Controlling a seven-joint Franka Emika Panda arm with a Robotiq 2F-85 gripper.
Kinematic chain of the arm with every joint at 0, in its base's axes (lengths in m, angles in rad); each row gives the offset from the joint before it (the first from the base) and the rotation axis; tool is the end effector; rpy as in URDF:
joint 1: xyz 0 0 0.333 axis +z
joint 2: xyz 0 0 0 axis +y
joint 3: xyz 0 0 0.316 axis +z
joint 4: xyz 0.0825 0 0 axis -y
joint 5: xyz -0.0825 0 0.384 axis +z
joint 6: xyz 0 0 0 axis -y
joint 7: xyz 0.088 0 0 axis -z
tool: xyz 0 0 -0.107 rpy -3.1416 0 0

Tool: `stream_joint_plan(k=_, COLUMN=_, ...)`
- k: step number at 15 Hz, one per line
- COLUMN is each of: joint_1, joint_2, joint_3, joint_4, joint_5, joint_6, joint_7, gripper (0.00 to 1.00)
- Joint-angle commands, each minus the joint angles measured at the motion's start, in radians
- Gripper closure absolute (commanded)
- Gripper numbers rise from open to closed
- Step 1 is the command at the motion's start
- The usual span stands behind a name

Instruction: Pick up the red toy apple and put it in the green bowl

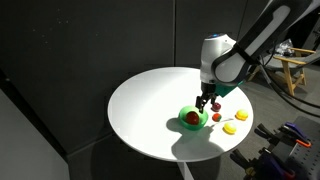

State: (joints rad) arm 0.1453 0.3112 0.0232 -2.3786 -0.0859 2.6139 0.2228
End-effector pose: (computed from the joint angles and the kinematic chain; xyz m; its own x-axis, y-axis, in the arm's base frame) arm 0.4893 0.0857 0.1858 0.9975 0.0191 -0.0680 0.0223 -0.9987 0.0466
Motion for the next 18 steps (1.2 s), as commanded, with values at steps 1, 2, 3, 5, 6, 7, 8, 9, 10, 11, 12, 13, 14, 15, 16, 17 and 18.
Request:
stream_joint_plan(k=1, joint_1=0.006, joint_2=-0.081, joint_3=-0.005, joint_4=-0.043, joint_5=0.0, joint_6=-0.054, joint_7=0.035, gripper=0.0)
stream_joint_plan(k=2, joint_1=0.004, joint_2=-0.096, joint_3=-0.002, joint_4=-0.05, joint_5=0.001, joint_6=-0.064, joint_7=0.032, gripper=0.0)
stream_joint_plan(k=3, joint_1=0.002, joint_2=-0.11, joint_3=0.0, joint_4=-0.057, joint_5=0.0, joint_6=-0.071, joint_7=0.032, gripper=0.0)
stream_joint_plan(k=5, joint_1=0.0, joint_2=-0.141, joint_3=0.001, joint_4=-0.078, joint_5=-0.004, joint_6=-0.081, joint_7=0.035, gripper=0.0)
stream_joint_plan(k=6, joint_1=-0.001, joint_2=-0.155, joint_3=0.002, joint_4=-0.087, joint_5=-0.005, joint_6=-0.086, joint_7=0.035, gripper=0.0)
stream_joint_plan(k=7, joint_1=-0.002, joint_2=-0.17, joint_3=0.004, joint_4=-0.098, joint_5=-0.005, joint_6=-0.092, joint_7=0.035, gripper=0.0)
stream_joint_plan(k=8, joint_1=-0.004, joint_2=-0.185, joint_3=0.005, joint_4=-0.109, joint_5=-0.005, joint_6=-0.098, joint_7=0.036, gripper=0.0)
stream_joint_plan(k=9, joint_1=-0.005, joint_2=-0.199, joint_3=0.006, joint_4=-0.119, joint_5=-0.004, joint_6=-0.102, joint_7=0.036, gripper=0.0)
stream_joint_plan(k=10, joint_1=-0.007, joint_2=-0.218, joint_3=0.007, joint_4=-0.132, joint_5=-0.004, joint_6=-0.109, joint_7=0.038, gripper=0.0)
stream_joint_plan(k=11, joint_1=-0.008, joint_2=-0.236, joint_3=0.007, joint_4=-0.144, joint_5=-0.006, joint_6=-0.116, joint_7=0.044, gripper=0.0)
stream_joint_plan(k=12, joint_1=-0.011, joint_2=-0.252, joint_3=0.009, joint_4=-0.153, joint_5=-0.005, joint_6=-0.122, joint_7=0.045, gripper=0.0)
stream_joint_plan(k=13, joint_1=-0.013, joint_2=-0.271, joint_3=0.01, joint_4=-0.164, joint_5=-0.004, joint_6=-0.132, joint_7=0.048, gripper=0.0)
stream_joint_plan(k=14, joint_1=-0.015, joint_2=-0.288, joint_3=0.012, joint_4=-0.173, joint_5=-0.004, joint_6=-0.14, joint_7=0.052, gripper=0.0)
stream_joint_plan(k=15, joint_1=-0.017, joint_2=-0.307, joint_3=0.013, joint_4=-0.183, joint_5=-0.003, joint_6=-0.148, joint_7=0.054, gripper=0.0)
stream_joint_plan(k=16, joint_1=-0.019, joint_2=-0.325, joint_3=0.014, joint_4=-0.192, joint_5=-0.008, joint_6=-0.154, joint_7=0.065, gripper=0.0)
stream_joint_plan(k=17, joint_1=-0.022, joint_2=-0.344, joint_3=0.015, joint_4=-0.201, joint_5=-0.006, joint_6=-0.162, joint_7=0.068, gripper=0.0)
stream_joint_plan(k=18, joint_1=-0.024, joint_2=-0.361, joint_3=0.016, joint_4=-0.209, joint_5=-0.008, joint_6=-0.171, joint_7=0.074, gripper=0.0)
